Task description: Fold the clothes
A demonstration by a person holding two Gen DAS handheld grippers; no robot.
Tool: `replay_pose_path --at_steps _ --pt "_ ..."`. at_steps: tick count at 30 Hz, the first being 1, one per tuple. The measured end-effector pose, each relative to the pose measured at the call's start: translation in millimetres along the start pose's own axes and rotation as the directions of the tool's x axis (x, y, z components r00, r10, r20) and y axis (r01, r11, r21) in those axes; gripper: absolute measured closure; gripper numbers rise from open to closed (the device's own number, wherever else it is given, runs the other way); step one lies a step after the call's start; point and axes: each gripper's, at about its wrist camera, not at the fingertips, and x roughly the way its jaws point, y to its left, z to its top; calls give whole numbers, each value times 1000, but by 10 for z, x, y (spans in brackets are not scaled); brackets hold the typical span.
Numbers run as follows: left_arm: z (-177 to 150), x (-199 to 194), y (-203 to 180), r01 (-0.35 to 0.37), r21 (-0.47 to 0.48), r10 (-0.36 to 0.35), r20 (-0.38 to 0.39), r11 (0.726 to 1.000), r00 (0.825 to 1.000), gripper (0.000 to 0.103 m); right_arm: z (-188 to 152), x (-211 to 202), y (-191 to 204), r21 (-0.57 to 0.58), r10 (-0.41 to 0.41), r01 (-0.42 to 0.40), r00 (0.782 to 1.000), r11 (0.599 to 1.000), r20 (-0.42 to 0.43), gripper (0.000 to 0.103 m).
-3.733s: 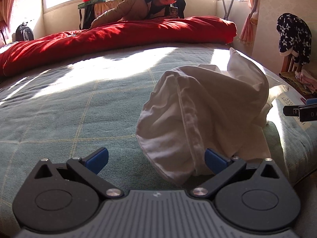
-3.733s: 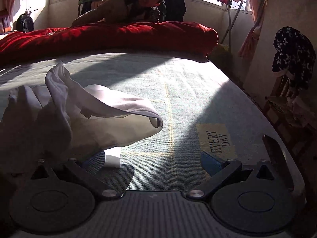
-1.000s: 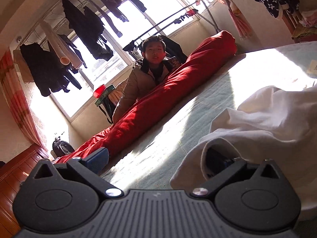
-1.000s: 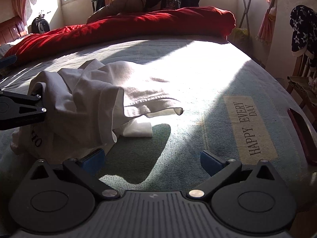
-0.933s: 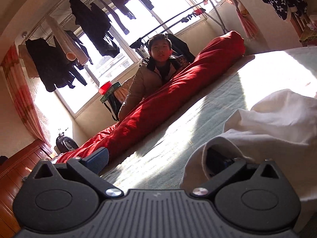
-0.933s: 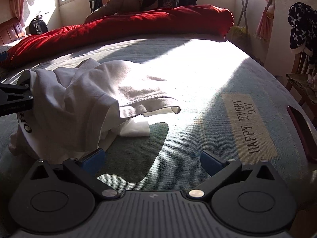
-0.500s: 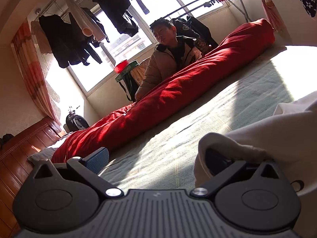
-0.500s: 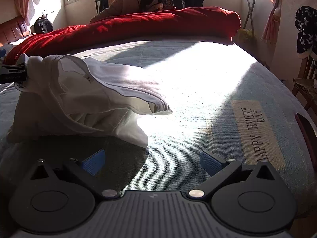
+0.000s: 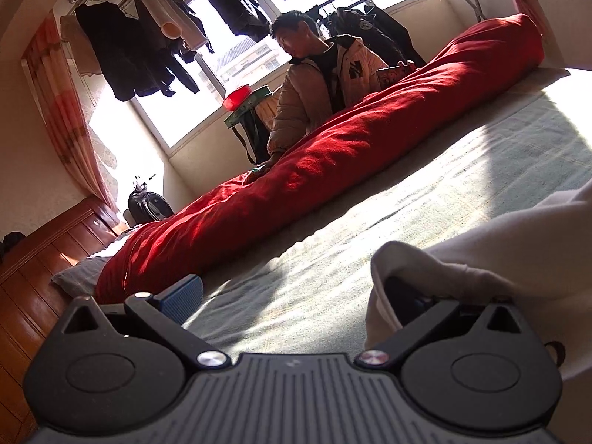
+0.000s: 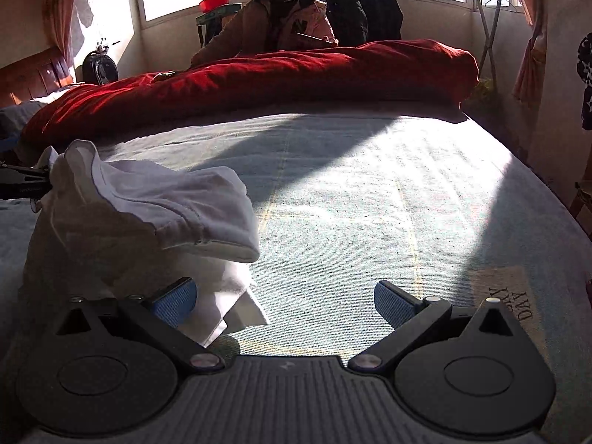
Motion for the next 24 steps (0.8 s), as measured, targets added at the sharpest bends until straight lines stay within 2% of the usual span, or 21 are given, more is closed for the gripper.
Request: replay_pose_path --at_steps 7,10,15,20,24 --pt "148 704 -44 93 -8 -93 -96 996 991 0 245 289 35 -26 52 -52 999 998 10 0" --pt "129 972 -135 107 7 -105 -144 994 984 0 438 481 16 -28 58 -58 998 998 20 0" --pt "38 1310 -148 86 -26 -90 -211 996 973 0 707 771 21 -42 4 -2 1000 999 30 0" --pt "12 1534 -24 1 -60 -16 -265 998 964 0 683 695 75 -37 42 -40 998 999 46 0" --pt "-19 1526 111 29 -146 -77 -333 989 940 0 520 544 143 -53 61 -59 998 997 28 0"
